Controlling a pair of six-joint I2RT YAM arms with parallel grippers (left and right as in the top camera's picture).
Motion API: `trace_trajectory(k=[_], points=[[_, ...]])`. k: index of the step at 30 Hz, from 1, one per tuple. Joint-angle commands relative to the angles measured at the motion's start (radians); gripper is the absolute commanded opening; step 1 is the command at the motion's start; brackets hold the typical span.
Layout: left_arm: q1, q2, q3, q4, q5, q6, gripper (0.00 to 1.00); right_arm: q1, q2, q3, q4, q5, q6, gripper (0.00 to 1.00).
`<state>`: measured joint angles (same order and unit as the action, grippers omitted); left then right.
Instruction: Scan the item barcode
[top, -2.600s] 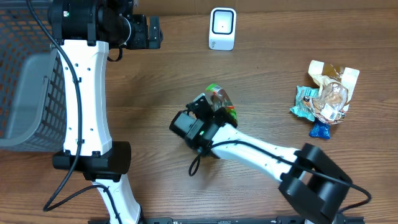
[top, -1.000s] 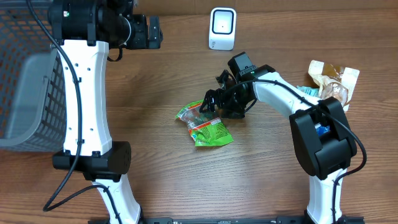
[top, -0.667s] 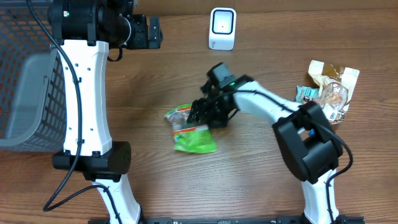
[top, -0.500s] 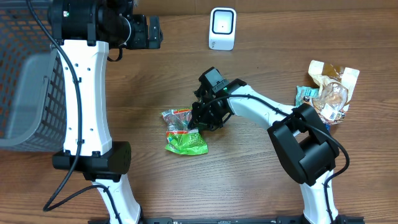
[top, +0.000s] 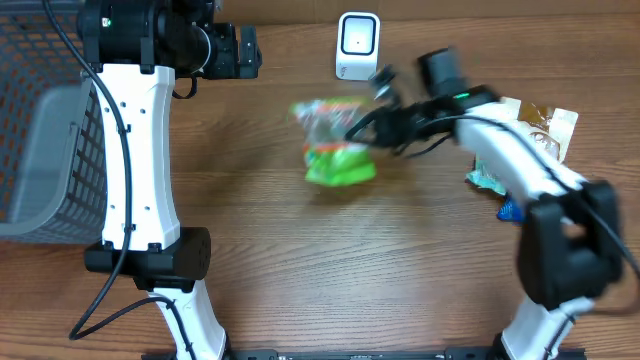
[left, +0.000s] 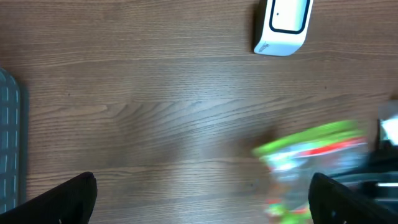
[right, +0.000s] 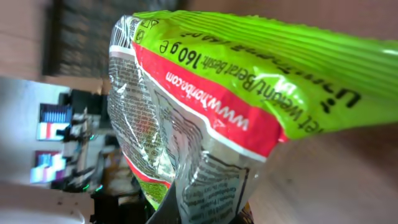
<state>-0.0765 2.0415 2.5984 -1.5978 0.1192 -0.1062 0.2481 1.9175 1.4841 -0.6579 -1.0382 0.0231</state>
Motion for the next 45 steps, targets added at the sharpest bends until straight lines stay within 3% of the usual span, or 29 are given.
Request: trace_trajectory(k=[1,7,15,17,20,22,27,30,33,37,45], points=[[0.004,0.007,0.015,0.002,0.004,-0.014,1.00,-0.073,-0.163,0.036,0.003,-0.088,-0.193,0.04],[0.004,0.007,0.015,0.002,0.004,-0.014,1.00,-0.090,-0.329,0.036,0.041,0.139,-0.179,0.03],[0.004,0.007,0.015,0.002,0.004,-0.014,1.00,-0.085,-0.408,0.036,0.055,0.388,-0.140,0.04],[0.004,0.007,0.015,0.002,0.004,-0.014,1.00,-0.003,-0.402,0.036,0.073,0.813,-0.067,0.04],[0.004,0.007,0.015,0.002,0.004,-0.014,1.00,0.106,-0.375,0.036,0.129,1.230,-0.087,0.04],[0.004,0.007,0.015,0.002,0.004,-0.014,1.00,0.195,-0.327,0.036,0.218,1.503,-0.183,0.04],[0.004,0.007,0.015,0.002,0.004,-0.014,1.00,0.279,-0.161,0.036,0.472,1.836,-0.496,0.04],[0.004,0.007,0.015,0.002,0.004,-0.014,1.00,0.281,-0.005,0.036,0.674,1.991,-0.781,0.04],[0.004,0.007,0.015,0.002,0.004,-0.014,1.00,0.276,0.092,0.036,0.839,2.049,-0.949,0.04],[0.004,0.007,0.015,0.002,0.004,-0.014,1.00,0.275,0.174,0.036,0.990,2.020,-1.058,0.04],[0.004,0.007,0.015,0.002,0.004,-0.014,1.00,0.271,0.245,0.036,1.081,1.904,-1.102,0.04]])
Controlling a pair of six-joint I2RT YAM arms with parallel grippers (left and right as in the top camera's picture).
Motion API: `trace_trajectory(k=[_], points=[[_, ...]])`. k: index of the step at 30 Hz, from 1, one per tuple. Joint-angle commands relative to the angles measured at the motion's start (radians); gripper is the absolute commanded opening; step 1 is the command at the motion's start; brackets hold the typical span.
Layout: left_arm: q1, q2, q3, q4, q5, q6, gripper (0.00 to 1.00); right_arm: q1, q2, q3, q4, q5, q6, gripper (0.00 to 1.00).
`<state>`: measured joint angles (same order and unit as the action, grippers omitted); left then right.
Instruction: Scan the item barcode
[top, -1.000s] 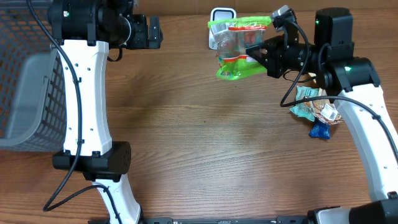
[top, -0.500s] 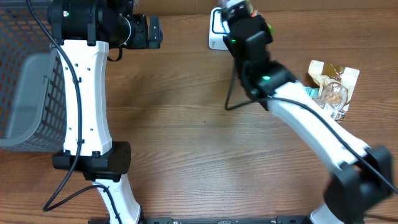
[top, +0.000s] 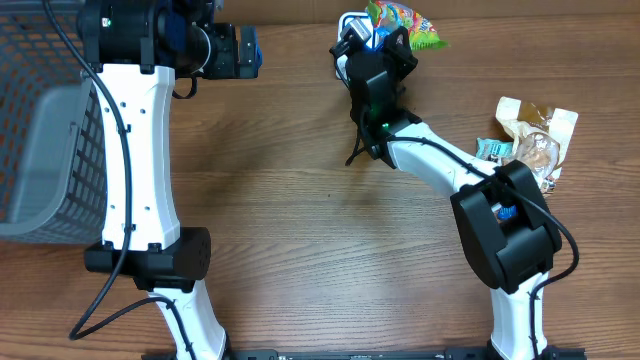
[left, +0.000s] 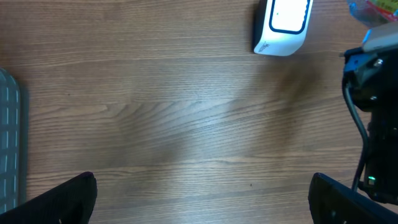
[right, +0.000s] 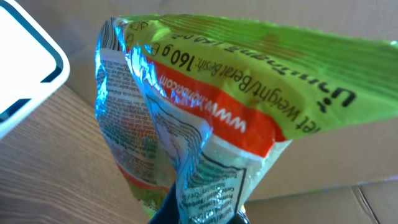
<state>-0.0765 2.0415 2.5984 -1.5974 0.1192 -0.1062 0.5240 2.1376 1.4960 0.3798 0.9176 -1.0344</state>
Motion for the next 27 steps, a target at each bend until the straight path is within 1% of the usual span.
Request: trace_trajectory(k=[1,4,6,8,15,22,27], points=[[0.004,0.007,0.015,0.001,0.004,-0.014,1.00,-0.004,0.033,0.024,0.079,-0.088,-0.071,0.04],[0.004,0.007,0.015,0.001,0.004,-0.014,1.00,-0.005,0.060,0.024,0.171,-0.180,-0.186,0.04],[0.004,0.007,0.015,0.001,0.004,-0.014,1.00,-0.009,0.083,0.024,0.246,-0.188,-0.283,0.04],[0.004,0.007,0.015,0.001,0.004,-0.014,1.00,-0.020,0.097,0.024,0.275,-0.197,-0.335,0.04],[0.004,0.007,0.015,0.001,0.004,-0.014,1.00,-0.072,0.098,0.024,0.246,-0.228,-0.336,0.04],[0.004,0.007,0.015,0.001,0.004,-0.014,1.00,-0.078,0.098,0.024,0.188,-0.253,-0.329,0.04],[0.004,0.007,0.015,0.001,0.004,-0.014,1.00,-0.088,0.098,0.024,0.188,-0.247,-0.321,0.04]])
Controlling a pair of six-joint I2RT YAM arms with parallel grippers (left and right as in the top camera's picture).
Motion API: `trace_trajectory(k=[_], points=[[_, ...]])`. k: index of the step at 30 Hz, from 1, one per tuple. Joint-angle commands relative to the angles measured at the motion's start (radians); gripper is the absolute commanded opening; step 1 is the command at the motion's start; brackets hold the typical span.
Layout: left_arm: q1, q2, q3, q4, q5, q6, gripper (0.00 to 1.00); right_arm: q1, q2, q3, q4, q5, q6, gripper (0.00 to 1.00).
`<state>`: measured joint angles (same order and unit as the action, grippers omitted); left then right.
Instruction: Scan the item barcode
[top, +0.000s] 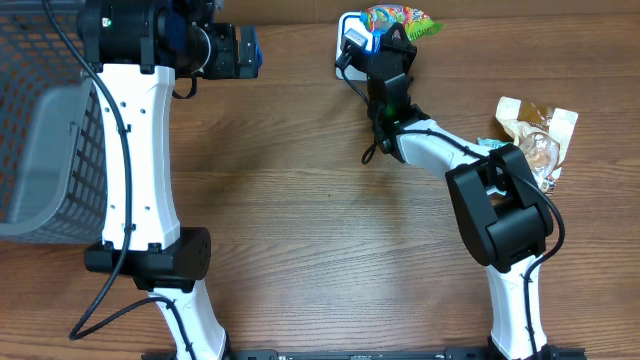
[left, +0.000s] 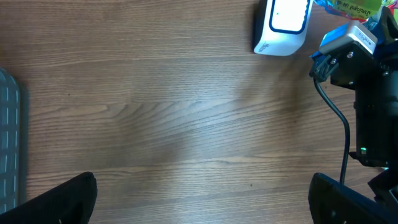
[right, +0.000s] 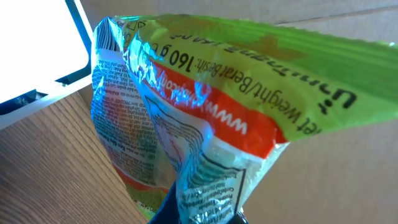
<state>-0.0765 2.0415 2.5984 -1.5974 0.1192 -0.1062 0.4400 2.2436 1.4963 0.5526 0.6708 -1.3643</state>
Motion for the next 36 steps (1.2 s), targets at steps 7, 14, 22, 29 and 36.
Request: trace_trajectory(k=[7,14,22,29,36], points=[[0.004,0.007,0.015,0.001,0.004,-0.014,1.00,-0.004,-0.008,0.023,0.015,-0.008,0.007,0.04],[0.004,0.007,0.015,0.001,0.004,-0.014,1.00,-0.003,-0.008,0.023,0.015,-0.007,0.007,0.04],[0.004,0.007,0.015,0.001,0.004,-0.014,1.00,0.072,-0.033,0.023,0.163,0.202,0.214,0.04],[0.004,0.007,0.015,0.001,0.004,-0.014,1.00,0.149,-0.311,0.023,-0.370,0.159,0.708,0.03],[0.004,0.007,0.015,0.001,0.004,-0.014,1.00,0.092,-0.645,0.024,-0.896,-0.273,1.324,0.05]])
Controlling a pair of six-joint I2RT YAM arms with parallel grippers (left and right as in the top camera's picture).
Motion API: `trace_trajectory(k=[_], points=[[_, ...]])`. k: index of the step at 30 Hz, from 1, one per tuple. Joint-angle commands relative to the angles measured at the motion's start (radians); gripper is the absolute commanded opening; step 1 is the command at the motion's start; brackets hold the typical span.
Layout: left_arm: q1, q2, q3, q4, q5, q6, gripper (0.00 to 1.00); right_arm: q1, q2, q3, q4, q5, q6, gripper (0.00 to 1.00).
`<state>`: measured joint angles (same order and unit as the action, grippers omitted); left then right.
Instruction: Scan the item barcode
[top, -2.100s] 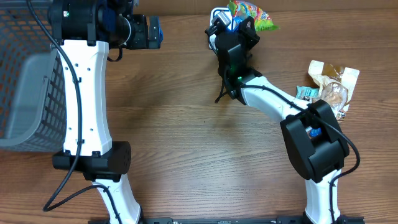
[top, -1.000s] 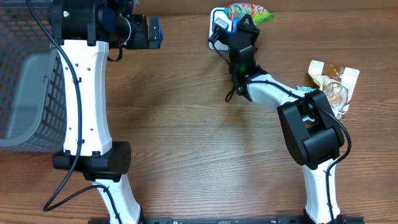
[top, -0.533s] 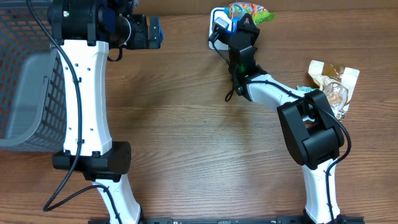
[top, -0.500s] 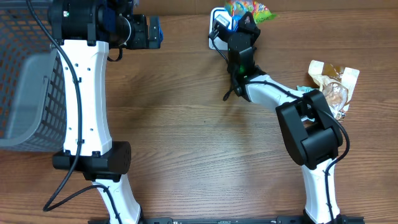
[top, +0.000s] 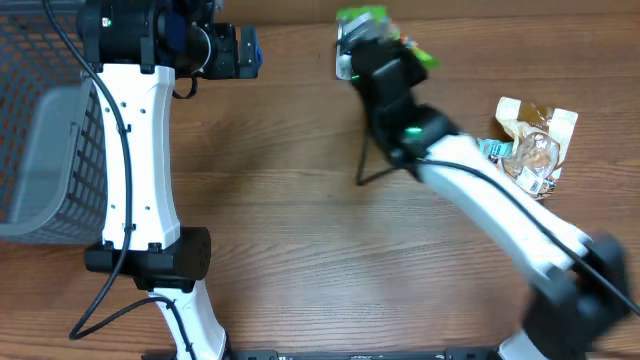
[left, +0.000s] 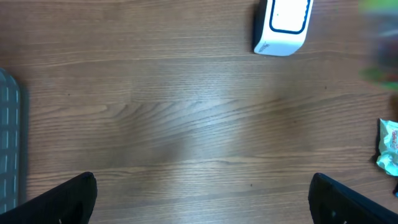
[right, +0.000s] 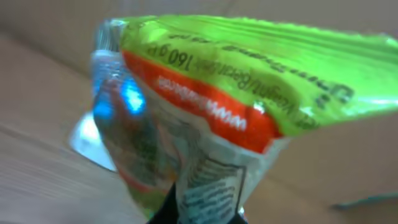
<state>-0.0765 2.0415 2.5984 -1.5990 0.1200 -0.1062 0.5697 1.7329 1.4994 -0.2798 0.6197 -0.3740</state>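
A green snack bag with a red band (right: 236, 93) fills the right wrist view, blurred, and my right gripper (right: 199, 211) is shut on its lower edge. From overhead the bag (top: 362, 17) shows as a green smear at the table's back, over the spot of the white scanner. The right gripper (top: 378, 55) and its arm are blurred there. The white scanner (left: 283, 23) stands clear in the left wrist view, with a green blur of the bag (left: 379, 37) to its right. My left gripper (left: 202, 193) hangs open, high over bare wood.
A grey mesh basket (top: 40, 120) stands at the left edge. Several snack packets (top: 530, 135) lie at the right. One is a teal packet (left: 388, 152) at the right edge of the left wrist view.
The right arm, then still by the scanner, is now blurred. It has left the left wrist view, uncovering the teal packet. The white scanner face is gone from the right wrist view.
At first my right gripper held the green bag over the table's middle, blurred. Then the bag was at the back edge beside the scanner, and later close against its white face. Now the arm is blurred again, the bag in its grip. The left arm has not moved.
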Motion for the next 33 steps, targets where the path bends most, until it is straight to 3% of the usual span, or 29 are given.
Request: trace_trajectory(k=[1,8,16,18,23,33], points=[[0.004,0.007,0.015,0.003,0.003,-0.014,1.00,-0.055,-0.171,0.021,-0.105,-0.299,0.381,0.04],[0.004,0.007,0.015,0.003,0.003,-0.014,1.00,-0.137,-0.232,0.021,-0.224,-0.614,0.551,0.04],[0.004,0.007,0.015,0.003,0.003,-0.014,1.00,-0.232,-0.237,0.021,-0.220,-0.963,0.620,0.04],[0.004,0.007,0.015,0.003,0.003,-0.014,1.00,-0.268,-0.249,0.021,-0.208,-1.020,0.698,0.04],[0.004,0.007,0.015,0.003,0.003,-0.014,1.00,-0.377,-0.312,0.021,-0.202,-1.029,0.875,0.04],[0.004,0.007,0.015,0.003,0.003,-0.014,1.00,-0.415,-0.367,0.021,-0.222,-0.933,0.877,0.04]])
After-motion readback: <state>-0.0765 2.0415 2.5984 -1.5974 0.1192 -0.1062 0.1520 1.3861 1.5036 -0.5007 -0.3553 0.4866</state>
